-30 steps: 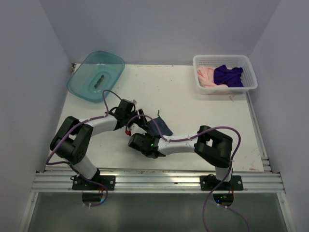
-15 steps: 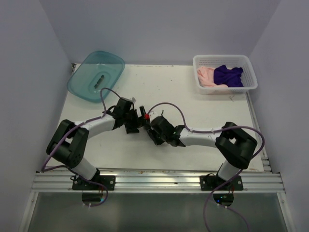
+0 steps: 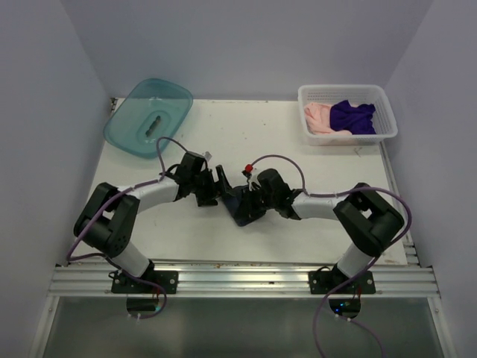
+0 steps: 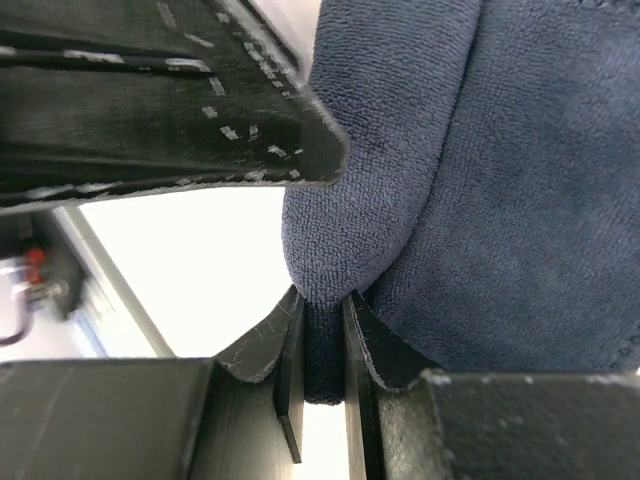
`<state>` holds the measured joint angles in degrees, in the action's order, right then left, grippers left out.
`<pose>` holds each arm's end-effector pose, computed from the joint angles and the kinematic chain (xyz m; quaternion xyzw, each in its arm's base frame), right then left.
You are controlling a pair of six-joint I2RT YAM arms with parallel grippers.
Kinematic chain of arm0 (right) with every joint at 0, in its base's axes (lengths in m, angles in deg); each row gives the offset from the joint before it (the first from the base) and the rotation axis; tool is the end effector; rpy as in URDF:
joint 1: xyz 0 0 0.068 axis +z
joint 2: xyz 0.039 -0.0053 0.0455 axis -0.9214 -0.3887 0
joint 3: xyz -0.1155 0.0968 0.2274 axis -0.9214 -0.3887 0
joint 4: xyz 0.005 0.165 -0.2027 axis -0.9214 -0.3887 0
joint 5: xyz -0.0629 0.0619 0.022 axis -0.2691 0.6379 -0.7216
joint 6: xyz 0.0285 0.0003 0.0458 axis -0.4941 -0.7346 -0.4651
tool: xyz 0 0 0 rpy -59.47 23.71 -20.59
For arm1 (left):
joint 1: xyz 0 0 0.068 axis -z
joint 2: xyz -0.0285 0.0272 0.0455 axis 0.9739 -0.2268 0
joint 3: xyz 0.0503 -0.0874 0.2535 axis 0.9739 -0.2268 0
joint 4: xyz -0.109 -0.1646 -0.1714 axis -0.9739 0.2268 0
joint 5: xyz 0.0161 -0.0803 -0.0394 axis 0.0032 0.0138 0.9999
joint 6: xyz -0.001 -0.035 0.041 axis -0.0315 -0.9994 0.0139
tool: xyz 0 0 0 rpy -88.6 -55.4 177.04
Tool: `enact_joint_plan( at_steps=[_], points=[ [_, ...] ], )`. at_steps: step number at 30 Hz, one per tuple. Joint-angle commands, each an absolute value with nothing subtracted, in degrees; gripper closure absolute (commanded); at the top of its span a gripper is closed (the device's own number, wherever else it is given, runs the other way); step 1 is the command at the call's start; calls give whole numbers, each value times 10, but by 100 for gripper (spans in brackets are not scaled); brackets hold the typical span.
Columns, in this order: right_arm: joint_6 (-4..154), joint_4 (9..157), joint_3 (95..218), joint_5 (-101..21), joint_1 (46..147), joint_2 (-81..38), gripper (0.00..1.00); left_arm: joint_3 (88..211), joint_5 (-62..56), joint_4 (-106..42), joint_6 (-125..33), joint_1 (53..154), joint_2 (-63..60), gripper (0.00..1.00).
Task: Roll the towels
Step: Roll the towel
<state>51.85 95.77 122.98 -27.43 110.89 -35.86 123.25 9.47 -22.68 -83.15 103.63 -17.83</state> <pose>0.2231 0.2307 0.1459 -0.1820 0.8798 0.3734 0.2312 0.2684 -0.1493 0.1592 -0.1185 0.9262 -0.3271 0.1451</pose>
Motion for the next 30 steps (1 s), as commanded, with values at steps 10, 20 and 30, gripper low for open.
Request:
enact_joint_plan(
  at_steps=[10, 20, 30],
  points=[
    [479, 998, 1242, -150, 1079, -409, 86, 1227, 94, -278, -834, 1050, -230, 42],
    [568, 782, 1287, -393, 1126, -277, 36, 1221, 83, -251, -843, 1053, -209, 65],
    [678, 646, 1405, -763, 1325, -316, 36, 1222, 70, -234, -852, 1054, -189, 65]
  ],
)
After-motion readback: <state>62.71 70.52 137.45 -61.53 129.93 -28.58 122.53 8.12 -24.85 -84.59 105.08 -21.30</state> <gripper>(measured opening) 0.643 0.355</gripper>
